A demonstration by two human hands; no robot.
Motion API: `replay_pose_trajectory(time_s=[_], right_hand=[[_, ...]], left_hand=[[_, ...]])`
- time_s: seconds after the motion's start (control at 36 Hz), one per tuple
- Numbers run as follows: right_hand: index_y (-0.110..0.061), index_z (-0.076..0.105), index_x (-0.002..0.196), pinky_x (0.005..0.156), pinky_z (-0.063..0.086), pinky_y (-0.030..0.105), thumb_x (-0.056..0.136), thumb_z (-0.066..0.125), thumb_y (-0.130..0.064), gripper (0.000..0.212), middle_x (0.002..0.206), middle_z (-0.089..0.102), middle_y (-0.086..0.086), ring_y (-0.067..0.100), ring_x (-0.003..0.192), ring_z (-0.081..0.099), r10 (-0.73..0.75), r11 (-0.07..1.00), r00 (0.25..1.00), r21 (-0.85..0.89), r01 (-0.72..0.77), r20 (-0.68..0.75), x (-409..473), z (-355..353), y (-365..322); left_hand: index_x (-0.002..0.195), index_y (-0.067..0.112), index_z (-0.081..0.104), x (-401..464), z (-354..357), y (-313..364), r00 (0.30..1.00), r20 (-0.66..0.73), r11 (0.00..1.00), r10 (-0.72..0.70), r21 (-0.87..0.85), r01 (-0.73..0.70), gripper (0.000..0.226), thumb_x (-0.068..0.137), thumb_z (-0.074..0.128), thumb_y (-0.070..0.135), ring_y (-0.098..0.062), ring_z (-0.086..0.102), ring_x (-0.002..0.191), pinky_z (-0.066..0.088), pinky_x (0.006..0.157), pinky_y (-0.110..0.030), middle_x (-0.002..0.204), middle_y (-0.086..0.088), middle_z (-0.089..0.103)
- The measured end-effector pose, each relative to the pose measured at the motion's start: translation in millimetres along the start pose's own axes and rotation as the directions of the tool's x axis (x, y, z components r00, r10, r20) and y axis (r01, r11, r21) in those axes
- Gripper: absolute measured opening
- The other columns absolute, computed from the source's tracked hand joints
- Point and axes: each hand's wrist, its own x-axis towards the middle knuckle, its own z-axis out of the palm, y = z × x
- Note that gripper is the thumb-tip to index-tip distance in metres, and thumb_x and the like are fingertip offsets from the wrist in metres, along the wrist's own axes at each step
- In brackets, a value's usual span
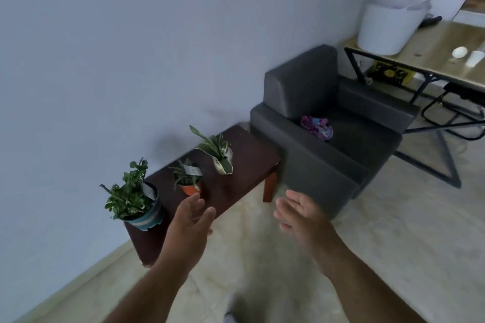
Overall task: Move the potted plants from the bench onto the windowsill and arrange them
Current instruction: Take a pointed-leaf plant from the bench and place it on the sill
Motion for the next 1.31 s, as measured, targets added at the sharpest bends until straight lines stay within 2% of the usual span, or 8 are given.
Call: replay_pose_trajectory(time_s=[0.14,0.28,0.47,0.61,0.89,1.06,1.19,1.31], right_hand=[[-0.018,0.042,0.152,0.104,0.055,0.04,0.095,0.065,-0.045,0.067,0.144,0.059,0.0,0.012,0.12,0.065,0.023,0.998,1.0,-0.053,-0.023,0.012,65,-1,-2],[-0.017,0.04,0.152,0.09,0.057,0.025,0.097,0.064,-0.04,0.064,0.146,0.057,0.002,0.011,0.119,0.065,0.062,0.988,0.997,-0.141,-0.055,0.042,130,-1,-12],[-0.017,0.04,0.152,0.089,0.056,0.026,0.098,0.065,-0.036,0.063,0.145,0.058,0.003,0.015,0.12,0.064,0.16,0.969,0.985,-0.201,-0.144,0.067,204,4,-19],[-0.027,0.043,0.15,0.104,0.054,0.04,0.085,0.065,-0.056,0.074,0.141,0.061,-0.008,0.01,0.119,0.065,0.219,0.945,0.967,-0.273,-0.178,0.127,250,12,-17],[-0.028,0.045,0.149,0.105,0.053,0.041,0.087,0.065,-0.056,0.072,0.141,0.06,-0.007,0.01,0.118,0.066,0.289,0.915,0.917,-0.361,-0.18,0.275,379,39,4],[-0.031,0.049,0.145,0.107,0.051,0.044,0.067,0.062,-0.07,0.088,0.132,0.063,-0.015,0.01,0.118,0.066,0.325,0.897,0.901,-0.396,-0.197,0.288,464,59,39],[-0.03,0.049,0.146,0.108,0.05,0.046,0.087,0.064,-0.054,0.065,0.135,0.062,-0.012,0.013,0.119,0.065,0.363,0.879,0.878,-0.427,-0.213,0.311,519,77,76],[-0.028,0.05,0.146,0.109,0.049,0.046,0.092,0.061,-0.048,0.059,0.129,0.061,-0.015,0.014,0.121,0.064,0.377,0.861,0.857,-0.473,-0.184,0.352,553,95,108]], left_hand=[[0.141,0.021,0.048,63,17,-5,0.998,-0.049,0.997,-0.041,-0.06,0.038,0.05,0.094,0.066,0.019,-0.009,0.063,0.109,0.056,0.094,-0.045,0.135,0.001,0.058],[0.143,0.022,0.047,131,33,-16,0.993,-0.056,0.988,-0.108,-0.12,0.1,0.052,0.094,0.066,0.02,-0.015,0.061,0.115,0.053,0.098,-0.047,0.137,0.0,0.057],[0.147,0.02,0.043,190,53,-20,0.977,-0.055,0.974,-0.204,-0.116,0.197,0.055,0.096,0.064,0.021,-0.02,0.059,0.12,0.054,0.093,-0.041,0.139,-0.003,0.055],[0.145,0.023,0.044,227,60,-26,0.964,-0.093,0.967,-0.249,-0.084,0.241,0.053,0.095,0.064,0.024,-0.019,0.058,0.12,0.05,0.102,-0.046,0.14,-0.001,0.055],[0.144,0.022,0.046,320,90,-51,0.923,-0.2,0.944,-0.328,-0.039,0.327,0.053,0.095,0.064,0.031,-0.013,0.056,0.122,0.047,0.107,-0.046,0.142,0.003,0.054],[0.145,0.025,0.045,386,109,-83,0.873,-0.229,0.902,-0.432,-0.104,0.419,0.053,0.096,0.061,0.036,-0.012,0.056,0.122,0.045,0.109,-0.045,0.143,0.003,0.053],[0.15,0.024,0.038,432,124,-110,0.841,-0.23,0.872,-0.49,-0.132,0.472,0.055,0.099,0.056,0.036,-0.013,0.055,0.123,0.043,0.11,-0.039,0.145,0.004,0.051],[0.151,0.021,0.037,463,132,-129,0.812,-0.258,0.852,-0.523,-0.169,0.495,0.052,0.102,0.05,0.034,-0.012,0.055,0.116,0.041,0.096,-0.026,0.137,0.005,0.055]])
